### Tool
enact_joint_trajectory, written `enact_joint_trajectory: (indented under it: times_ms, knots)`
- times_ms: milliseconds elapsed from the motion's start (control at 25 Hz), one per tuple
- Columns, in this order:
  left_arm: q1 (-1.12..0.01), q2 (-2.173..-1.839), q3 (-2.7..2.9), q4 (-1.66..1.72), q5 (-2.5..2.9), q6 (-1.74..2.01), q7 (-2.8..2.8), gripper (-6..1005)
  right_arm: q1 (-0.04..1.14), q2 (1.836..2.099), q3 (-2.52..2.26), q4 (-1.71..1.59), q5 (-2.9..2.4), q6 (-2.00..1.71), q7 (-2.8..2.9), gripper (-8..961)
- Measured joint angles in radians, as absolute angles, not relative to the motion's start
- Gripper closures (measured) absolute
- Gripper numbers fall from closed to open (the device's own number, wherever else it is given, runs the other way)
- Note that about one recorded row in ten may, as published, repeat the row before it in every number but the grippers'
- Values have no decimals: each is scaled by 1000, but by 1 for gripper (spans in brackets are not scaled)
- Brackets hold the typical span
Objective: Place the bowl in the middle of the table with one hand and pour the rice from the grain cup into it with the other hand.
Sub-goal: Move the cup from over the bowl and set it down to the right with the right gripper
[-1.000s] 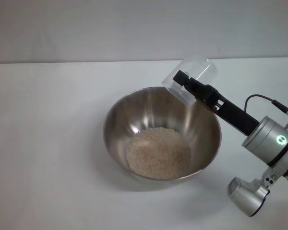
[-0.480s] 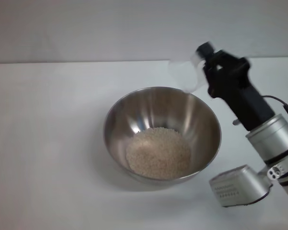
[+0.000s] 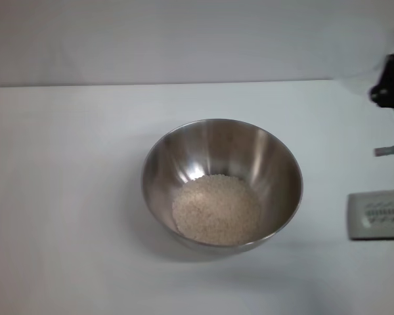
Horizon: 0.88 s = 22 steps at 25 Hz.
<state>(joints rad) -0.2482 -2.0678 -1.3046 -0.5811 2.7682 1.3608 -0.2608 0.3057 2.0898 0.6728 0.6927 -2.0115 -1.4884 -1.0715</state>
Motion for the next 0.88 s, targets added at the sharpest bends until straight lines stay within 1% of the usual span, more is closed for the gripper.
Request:
enact_joint_trajectory:
  times_ms: [80, 400, 720, 880]
  knots:
    - [-248, -2068, -1306, -574, 2770, 1361, -261, 826, 288, 2089, 667, 723, -1931, -1500, -1007, 938]
    - [-251, -2066, -1308, -558, 2771, 1366, -261, 826, 228, 2089, 605, 746, -1889, -1496, -758, 938]
    - [-242, -2066, -1304, -558, 2774, 1385, -261, 826, 220, 2087, 557, 720, -1761, -1480, -617, 938]
    - [-240, -2066, -1302, -558, 2774, 1388, -261, 826, 219, 2085, 555, 692, -1727, -1415, -583, 938]
